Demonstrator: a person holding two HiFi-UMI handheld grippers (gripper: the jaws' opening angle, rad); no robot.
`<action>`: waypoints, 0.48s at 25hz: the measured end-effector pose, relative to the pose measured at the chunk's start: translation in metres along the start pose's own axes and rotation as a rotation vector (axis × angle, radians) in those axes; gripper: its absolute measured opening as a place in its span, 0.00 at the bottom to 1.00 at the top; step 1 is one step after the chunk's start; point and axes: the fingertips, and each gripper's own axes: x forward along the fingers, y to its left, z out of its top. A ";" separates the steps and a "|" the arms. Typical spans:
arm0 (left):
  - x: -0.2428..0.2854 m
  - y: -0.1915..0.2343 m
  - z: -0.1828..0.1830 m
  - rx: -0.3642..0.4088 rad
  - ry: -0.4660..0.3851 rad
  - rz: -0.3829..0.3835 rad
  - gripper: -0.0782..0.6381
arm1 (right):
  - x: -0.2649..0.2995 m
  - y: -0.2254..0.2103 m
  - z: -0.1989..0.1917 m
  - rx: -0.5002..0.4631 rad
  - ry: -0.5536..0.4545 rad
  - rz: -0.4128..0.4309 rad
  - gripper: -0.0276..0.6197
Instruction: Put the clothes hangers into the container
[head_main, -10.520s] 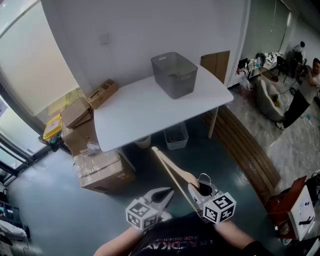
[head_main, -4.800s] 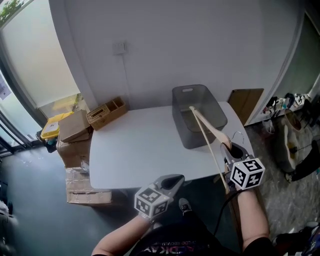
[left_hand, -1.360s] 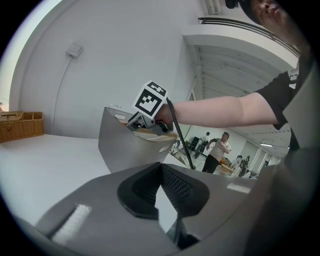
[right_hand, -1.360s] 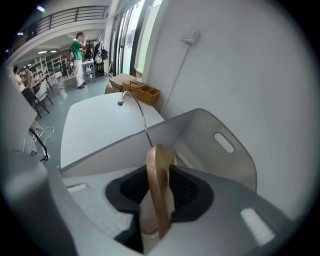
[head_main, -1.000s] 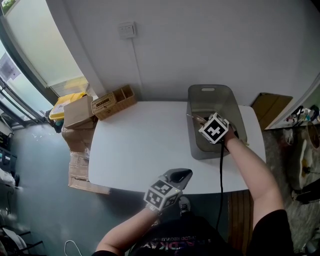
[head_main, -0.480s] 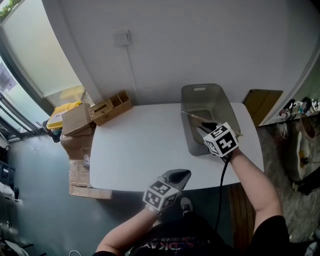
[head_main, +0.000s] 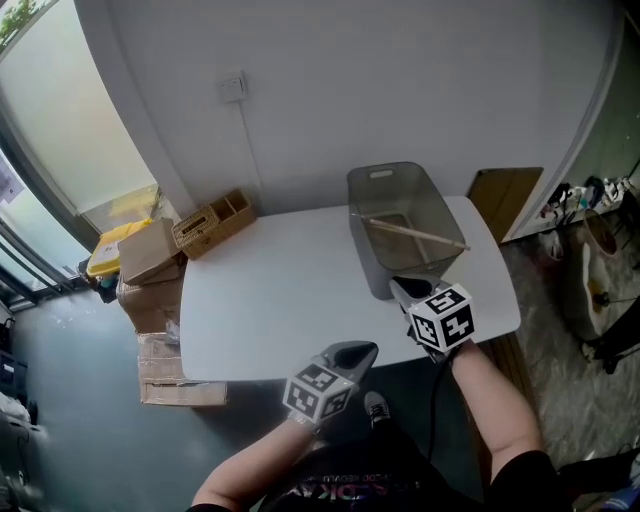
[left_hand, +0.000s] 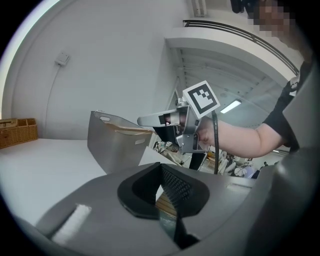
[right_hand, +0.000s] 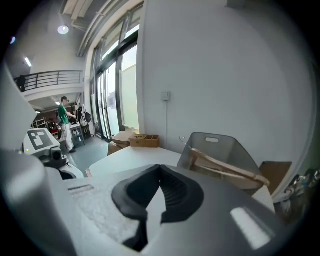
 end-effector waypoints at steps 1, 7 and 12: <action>-0.004 -0.003 -0.003 0.002 0.002 -0.004 0.12 | -0.005 0.007 -0.004 0.015 -0.009 -0.001 0.05; -0.029 -0.019 -0.021 0.002 0.011 -0.024 0.12 | -0.036 0.051 -0.026 0.121 -0.064 -0.001 0.05; -0.052 -0.032 -0.038 -0.007 0.011 -0.032 0.12 | -0.062 0.093 -0.047 0.177 -0.097 -0.011 0.05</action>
